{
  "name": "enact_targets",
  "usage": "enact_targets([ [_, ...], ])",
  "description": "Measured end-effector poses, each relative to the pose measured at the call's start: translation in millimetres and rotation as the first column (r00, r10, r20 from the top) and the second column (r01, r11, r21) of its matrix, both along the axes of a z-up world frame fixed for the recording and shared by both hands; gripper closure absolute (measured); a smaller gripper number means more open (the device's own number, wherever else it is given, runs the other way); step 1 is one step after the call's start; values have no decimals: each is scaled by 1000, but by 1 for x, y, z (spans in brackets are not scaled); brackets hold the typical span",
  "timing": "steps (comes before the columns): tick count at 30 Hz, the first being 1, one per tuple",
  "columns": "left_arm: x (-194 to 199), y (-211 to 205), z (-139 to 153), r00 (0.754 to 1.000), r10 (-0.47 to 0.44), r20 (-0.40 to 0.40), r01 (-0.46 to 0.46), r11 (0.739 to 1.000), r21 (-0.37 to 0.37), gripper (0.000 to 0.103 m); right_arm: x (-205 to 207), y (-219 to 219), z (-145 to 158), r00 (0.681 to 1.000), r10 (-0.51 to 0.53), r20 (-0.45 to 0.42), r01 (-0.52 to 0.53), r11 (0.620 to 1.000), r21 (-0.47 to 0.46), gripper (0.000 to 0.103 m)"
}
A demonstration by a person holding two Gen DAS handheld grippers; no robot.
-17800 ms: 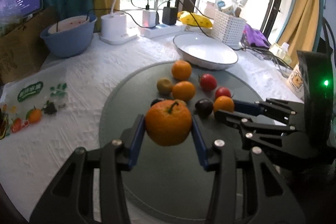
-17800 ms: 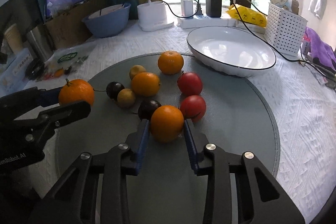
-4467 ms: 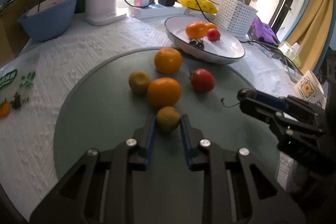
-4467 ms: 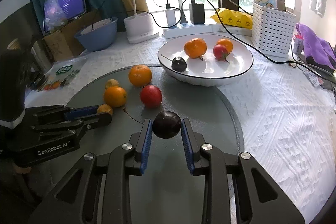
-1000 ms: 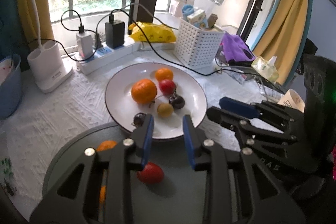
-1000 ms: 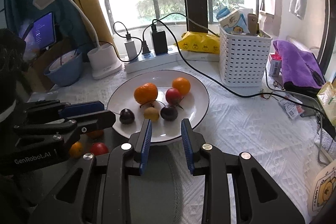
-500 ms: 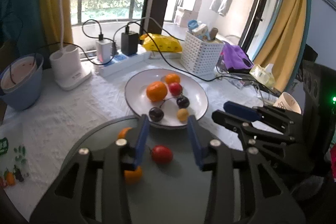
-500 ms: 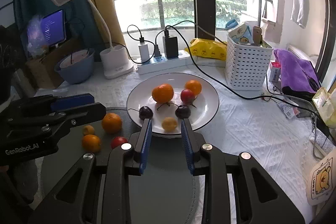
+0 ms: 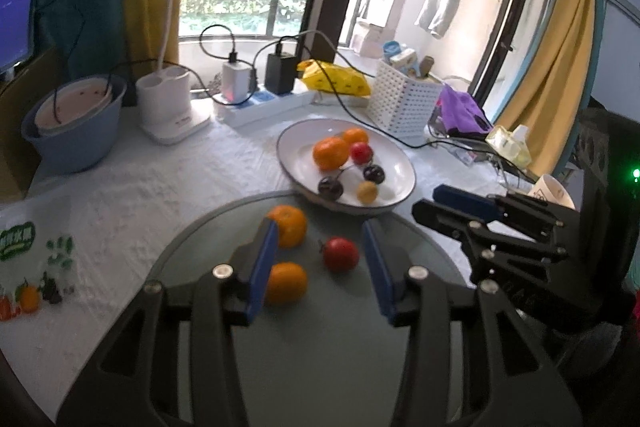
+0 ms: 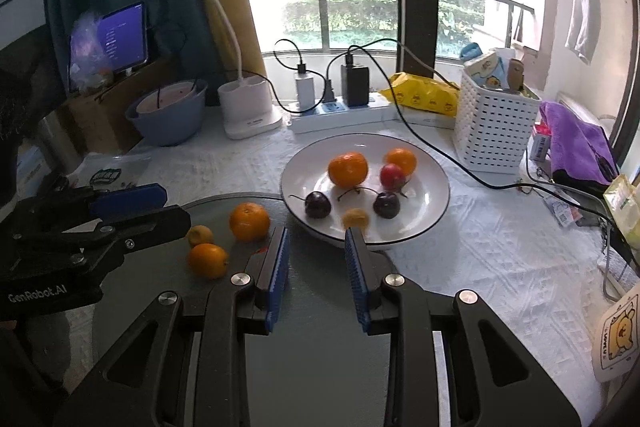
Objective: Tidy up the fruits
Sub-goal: 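Move both open tools back over the fruit on the gray tray, then grasp the red tomato with the right tool while the left tool grasps an orange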
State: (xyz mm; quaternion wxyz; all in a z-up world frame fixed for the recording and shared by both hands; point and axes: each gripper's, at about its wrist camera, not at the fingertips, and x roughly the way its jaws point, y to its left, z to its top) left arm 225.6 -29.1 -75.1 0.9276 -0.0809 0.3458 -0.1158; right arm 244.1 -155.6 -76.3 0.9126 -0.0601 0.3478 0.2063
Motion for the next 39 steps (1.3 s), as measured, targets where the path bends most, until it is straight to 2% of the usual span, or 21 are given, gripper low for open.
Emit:
enact_targets([
  [10, -9, 12, -23, 998, 23, -57, -24, 1000, -15, 57, -3, 16, -15, 999, 28, -42, -29, 1000, -11, 73],
  [27, 11, 8, -60, 984, 17, -178, -23, 999, -32, 57, 12, 33, -46, 988, 76, -136, -77, 997, 0, 72],
  [30, 15, 8, -63, 982, 17, -188, -23, 999, -31, 57, 16, 33, -50, 985, 76, -153, -77, 997, 5, 64],
  [39, 26, 8, -70, 978, 21, -205, -24, 1000, -12, 58, 29, 32, -61, 977, 88, -194, -85, 996, 26, 63],
])
